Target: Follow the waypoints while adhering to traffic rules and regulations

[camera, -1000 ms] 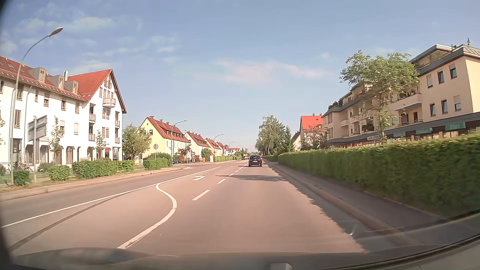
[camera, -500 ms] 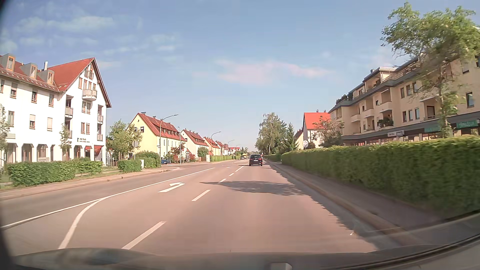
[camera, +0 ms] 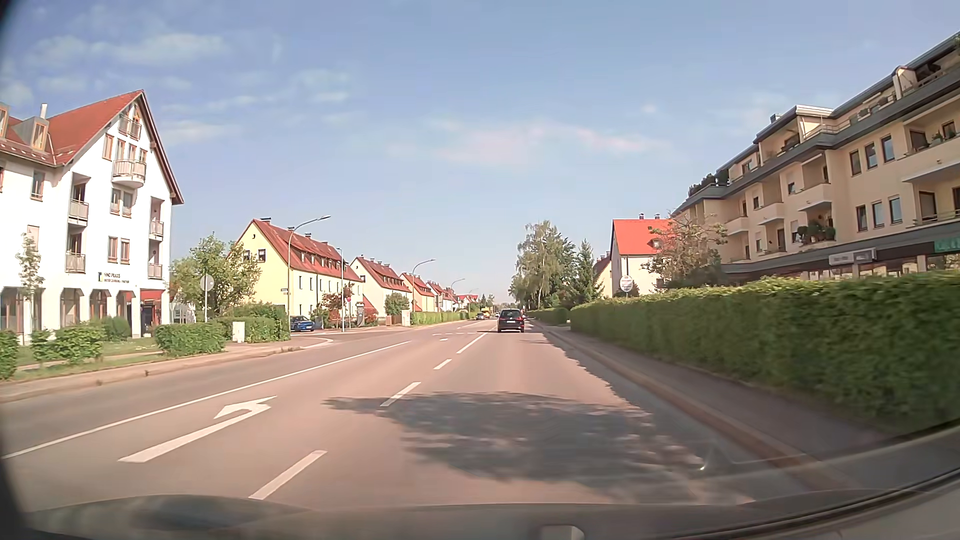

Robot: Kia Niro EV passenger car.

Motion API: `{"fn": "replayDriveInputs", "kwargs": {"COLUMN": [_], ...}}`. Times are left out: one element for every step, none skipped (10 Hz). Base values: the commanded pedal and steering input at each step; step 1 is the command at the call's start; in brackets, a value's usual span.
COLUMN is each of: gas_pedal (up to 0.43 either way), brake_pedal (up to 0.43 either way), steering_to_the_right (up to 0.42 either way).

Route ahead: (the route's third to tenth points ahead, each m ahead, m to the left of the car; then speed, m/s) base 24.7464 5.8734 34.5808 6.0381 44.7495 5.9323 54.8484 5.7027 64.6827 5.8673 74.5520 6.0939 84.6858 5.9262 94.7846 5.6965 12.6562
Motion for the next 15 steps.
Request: {"fn": "replayDriveInputs", "kwargs": {"gas_pedal": [0.047,0.0,0.0,0.0,0.0,0.0,0.0,0.0,0.0,0.0,0.0,0.0,0.0,0.0,0.0], "brake_pedal": [0.0,0.0,0.0,0.0,0.0,0.0,0.0,0.0,0.0,0.0,0.0,0.0,0.0,0.0,0.0], "steering_to_the_right": [0.002,0.002,0.002,0.003,0.002,0.002,0.001,0.001,0.0,-0.001,-0.005,-0.005,-0.005,-0.005,-0.004]}}
